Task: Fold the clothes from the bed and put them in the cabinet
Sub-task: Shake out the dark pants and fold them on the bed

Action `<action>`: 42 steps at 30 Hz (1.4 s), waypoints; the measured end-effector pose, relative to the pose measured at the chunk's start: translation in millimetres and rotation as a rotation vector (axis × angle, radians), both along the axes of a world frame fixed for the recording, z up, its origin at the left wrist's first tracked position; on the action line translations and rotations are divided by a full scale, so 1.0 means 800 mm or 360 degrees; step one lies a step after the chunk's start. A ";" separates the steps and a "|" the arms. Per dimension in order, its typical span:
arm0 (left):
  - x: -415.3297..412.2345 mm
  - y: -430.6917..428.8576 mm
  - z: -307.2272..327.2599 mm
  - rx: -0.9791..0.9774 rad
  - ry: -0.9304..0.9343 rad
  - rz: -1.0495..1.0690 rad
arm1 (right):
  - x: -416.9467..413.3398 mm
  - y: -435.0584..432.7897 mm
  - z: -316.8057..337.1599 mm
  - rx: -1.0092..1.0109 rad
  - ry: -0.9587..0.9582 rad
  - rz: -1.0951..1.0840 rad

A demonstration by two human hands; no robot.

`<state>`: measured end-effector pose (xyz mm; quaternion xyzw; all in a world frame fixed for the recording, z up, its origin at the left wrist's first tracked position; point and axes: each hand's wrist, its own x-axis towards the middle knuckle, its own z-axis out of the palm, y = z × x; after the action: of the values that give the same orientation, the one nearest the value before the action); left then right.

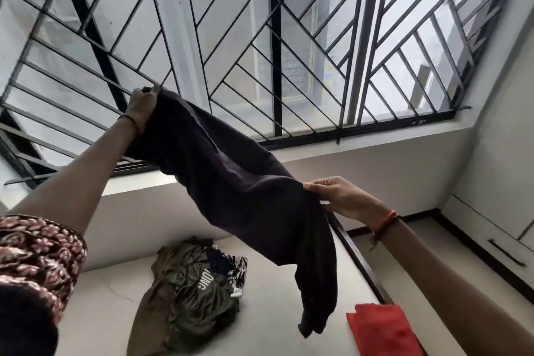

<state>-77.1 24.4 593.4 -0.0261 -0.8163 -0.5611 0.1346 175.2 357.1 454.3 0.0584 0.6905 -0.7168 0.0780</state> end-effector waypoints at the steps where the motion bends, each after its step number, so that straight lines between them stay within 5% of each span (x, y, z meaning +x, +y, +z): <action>1: 0.008 0.008 0.001 0.0013 0.0031 -0.0062 | -0.001 -0.003 0.002 -0.0016 0.0002 0.0007; 6: 0.057 0.049 0.004 0.0078 0.0049 -0.0637 | -0.007 -0.020 0.001 -0.0130 -0.0008 -0.0121; 11: 0.124 0.098 -0.028 -0.0524 0.0102 -0.1314 | -0.005 -0.039 0.012 -0.0268 0.0030 -0.0191; 17: 0.156 0.141 -0.073 -0.0857 0.0003 -0.1731 | -0.005 -0.067 0.018 -0.0313 0.0056 -0.0184; 27: 0.179 0.160 -0.099 -0.1277 -0.0694 -0.2002 | 0.002 -0.069 0.015 -0.0196 0.0104 -0.0164; 31: 0.177 0.161 -0.094 -0.1272 -0.0650 -0.2044 | 0.003 -0.068 0.015 -0.0240 0.0117 -0.0063; 36: 0.174 0.151 -0.071 -0.0819 -0.0637 -0.2076 | 0.005 -0.051 0.025 -0.0498 0.0297 0.0156; 42: 0.186 0.173 -0.010 -0.1304 -0.0179 -0.2052 | 0.002 -0.032 0.017 -0.0451 0.0372 0.0363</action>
<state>72.0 162.5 585.6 -0.5164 -0.7880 -0.1816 -0.2817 176.6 331.4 467.6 -0.1153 0.5892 -0.7952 0.0854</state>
